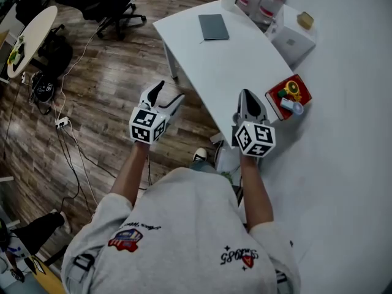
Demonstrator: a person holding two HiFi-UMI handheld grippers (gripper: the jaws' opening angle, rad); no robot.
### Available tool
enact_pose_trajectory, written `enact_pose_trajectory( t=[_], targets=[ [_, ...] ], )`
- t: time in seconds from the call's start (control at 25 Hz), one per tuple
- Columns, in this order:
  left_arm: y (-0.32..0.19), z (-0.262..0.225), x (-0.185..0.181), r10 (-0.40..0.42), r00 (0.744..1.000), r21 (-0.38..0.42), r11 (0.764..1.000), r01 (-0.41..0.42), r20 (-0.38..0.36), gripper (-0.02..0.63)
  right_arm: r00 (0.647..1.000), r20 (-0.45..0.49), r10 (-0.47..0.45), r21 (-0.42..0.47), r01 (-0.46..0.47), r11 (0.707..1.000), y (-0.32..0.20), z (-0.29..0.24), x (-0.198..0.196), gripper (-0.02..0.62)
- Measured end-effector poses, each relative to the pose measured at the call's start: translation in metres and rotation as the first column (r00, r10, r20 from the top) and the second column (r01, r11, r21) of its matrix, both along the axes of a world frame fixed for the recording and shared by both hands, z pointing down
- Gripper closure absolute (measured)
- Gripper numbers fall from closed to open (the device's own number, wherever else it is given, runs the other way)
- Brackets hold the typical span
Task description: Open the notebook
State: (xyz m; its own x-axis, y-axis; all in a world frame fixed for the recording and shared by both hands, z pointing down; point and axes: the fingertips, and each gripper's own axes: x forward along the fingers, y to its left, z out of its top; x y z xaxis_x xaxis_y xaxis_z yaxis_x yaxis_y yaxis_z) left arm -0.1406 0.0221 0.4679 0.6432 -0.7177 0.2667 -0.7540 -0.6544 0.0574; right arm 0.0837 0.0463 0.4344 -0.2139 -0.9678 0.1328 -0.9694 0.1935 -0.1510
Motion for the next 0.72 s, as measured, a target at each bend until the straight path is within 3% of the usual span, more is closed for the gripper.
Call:
enact_pose_trajectory(
  t=[0.28, 0.72],
  targets=[
    [-0.070, -0.002, 0.059, 0.010, 0.999, 0.009, 1.000, -0.010, 0.034, 0.288, 1.000, 0.007, -0.015, -0.009, 0.015, 1.000, -0.070, 0.002, 0.055, 0.594],
    [-0.156, 0.022, 0.117, 0.075, 0.994, -0.009, 0.997, -0.074, 0.079, 0.327, 0.999, 0.024, 0.027, -0.042, -0.026, 0.999, -0.127, 0.020, 0.103, 0.594]
  ],
)
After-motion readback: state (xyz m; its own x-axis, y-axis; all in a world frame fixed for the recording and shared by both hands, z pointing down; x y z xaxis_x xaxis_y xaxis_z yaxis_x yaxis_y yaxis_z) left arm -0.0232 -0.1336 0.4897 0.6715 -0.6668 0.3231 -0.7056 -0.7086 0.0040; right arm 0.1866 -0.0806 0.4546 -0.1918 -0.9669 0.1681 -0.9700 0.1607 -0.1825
